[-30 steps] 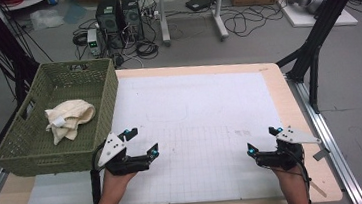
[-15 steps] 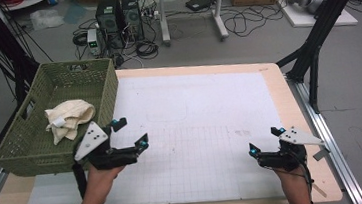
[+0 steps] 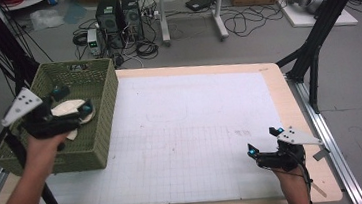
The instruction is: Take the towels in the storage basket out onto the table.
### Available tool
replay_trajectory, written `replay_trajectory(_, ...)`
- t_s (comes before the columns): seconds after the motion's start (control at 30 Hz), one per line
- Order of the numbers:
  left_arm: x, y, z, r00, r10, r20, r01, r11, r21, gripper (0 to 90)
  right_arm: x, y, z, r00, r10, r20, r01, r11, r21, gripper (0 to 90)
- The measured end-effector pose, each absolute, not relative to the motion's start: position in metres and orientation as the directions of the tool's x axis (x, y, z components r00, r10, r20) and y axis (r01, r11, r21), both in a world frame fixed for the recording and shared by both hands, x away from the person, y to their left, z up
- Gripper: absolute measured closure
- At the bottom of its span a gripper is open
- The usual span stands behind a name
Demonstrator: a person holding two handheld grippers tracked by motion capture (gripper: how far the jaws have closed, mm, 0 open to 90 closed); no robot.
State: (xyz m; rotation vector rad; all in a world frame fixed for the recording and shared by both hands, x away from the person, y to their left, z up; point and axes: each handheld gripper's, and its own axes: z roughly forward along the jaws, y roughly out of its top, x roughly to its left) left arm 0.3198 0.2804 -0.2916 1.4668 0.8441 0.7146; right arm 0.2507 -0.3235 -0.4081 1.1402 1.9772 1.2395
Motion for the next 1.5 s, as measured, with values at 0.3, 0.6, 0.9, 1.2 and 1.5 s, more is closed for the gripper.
replay_trajectory(0.3,0.369,0.322,-0.316,0.428,0.900,-0.078,0.231,-0.025,0.973,12.0,0.250,-0.325,-0.408,-0.491,0.871,-0.008,0.375,0.219,0.901,3.6)
replay_trajectory(0.6,0.399,0.346,-0.356,0.296,0.952,-0.078,0.454,-0.068,0.888,13.1,0.249,-0.325,-0.408,-0.492,0.870,-0.009,0.376,0.221,0.900,3.6)
replay_trajectory(0.9,0.418,0.353,-0.388,0.225,0.971,-0.078,0.627,-0.083,0.774,16.5,0.249,-0.328,-0.409,-0.480,0.877,-0.007,0.382,0.216,0.899,3.6)
replay_trajectory(1.2,0.424,0.348,-0.408,0.221,0.973,-0.069,0.790,-0.137,0.598,15.9,0.249,-0.329,-0.409,-0.479,0.878,-0.004,0.382,0.213,0.899,3.6)
replay_trajectory(1.5,0.424,0.344,-0.415,0.262,0.965,-0.021,0.836,-0.216,0.504,28.5,0.249,-0.328,-0.409,-0.479,0.878,-0.005,0.388,0.216,0.896,3.6)
